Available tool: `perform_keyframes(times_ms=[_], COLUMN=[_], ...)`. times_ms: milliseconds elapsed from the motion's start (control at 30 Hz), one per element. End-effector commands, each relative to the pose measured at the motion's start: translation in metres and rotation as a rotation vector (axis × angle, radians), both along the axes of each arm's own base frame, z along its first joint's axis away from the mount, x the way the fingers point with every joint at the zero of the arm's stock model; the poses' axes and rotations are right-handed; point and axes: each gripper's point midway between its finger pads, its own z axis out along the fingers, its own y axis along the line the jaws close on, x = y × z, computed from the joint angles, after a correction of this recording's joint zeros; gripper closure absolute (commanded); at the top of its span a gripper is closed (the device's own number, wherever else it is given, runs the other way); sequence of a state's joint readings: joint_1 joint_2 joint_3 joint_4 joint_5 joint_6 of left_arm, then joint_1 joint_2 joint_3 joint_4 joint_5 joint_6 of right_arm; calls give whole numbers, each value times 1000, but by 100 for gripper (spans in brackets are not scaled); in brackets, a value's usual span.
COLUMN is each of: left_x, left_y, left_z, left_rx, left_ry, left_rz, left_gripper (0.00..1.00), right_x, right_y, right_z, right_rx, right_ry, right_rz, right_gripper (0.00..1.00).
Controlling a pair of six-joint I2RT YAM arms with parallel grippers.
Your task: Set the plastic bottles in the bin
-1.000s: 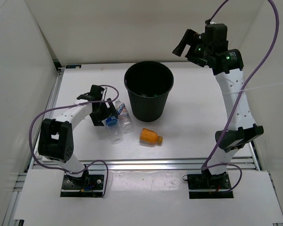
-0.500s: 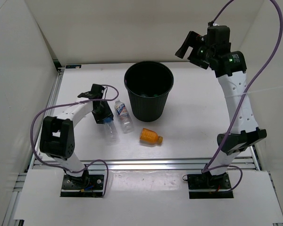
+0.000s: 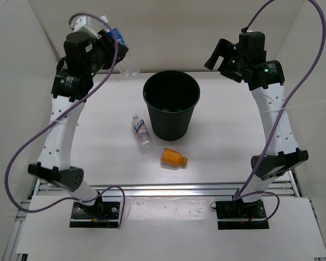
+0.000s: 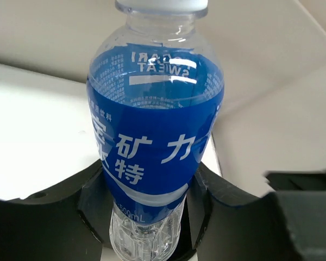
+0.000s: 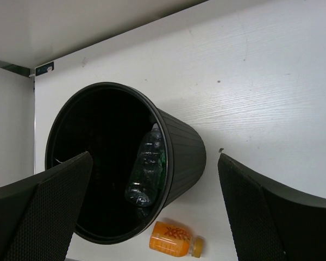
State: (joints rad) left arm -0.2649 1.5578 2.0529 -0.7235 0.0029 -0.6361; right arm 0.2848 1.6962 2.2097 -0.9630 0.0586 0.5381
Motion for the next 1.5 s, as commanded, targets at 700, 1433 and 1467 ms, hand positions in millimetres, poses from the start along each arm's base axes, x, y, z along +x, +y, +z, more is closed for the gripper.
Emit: perform_keyframes(times_ms=[700,1433,1467], left_x=[-27,-60,-53], left_y=[-25,-16,-17], left_z=[-94,-369,-364], left_rx=[184,44,43], left_ry=[179,796,780], left_rz=[-6,-248,-249], left_gripper=[0,0,0], right_x=[-30,-39,-41], right_y=[-46,-42,-43], right_z=[16,9,8], right_rx=[-120,-109,-111], right_ry=[-72,-53,-49], right_rz=[-129,-98,-98], right_gripper=[0,0,0])
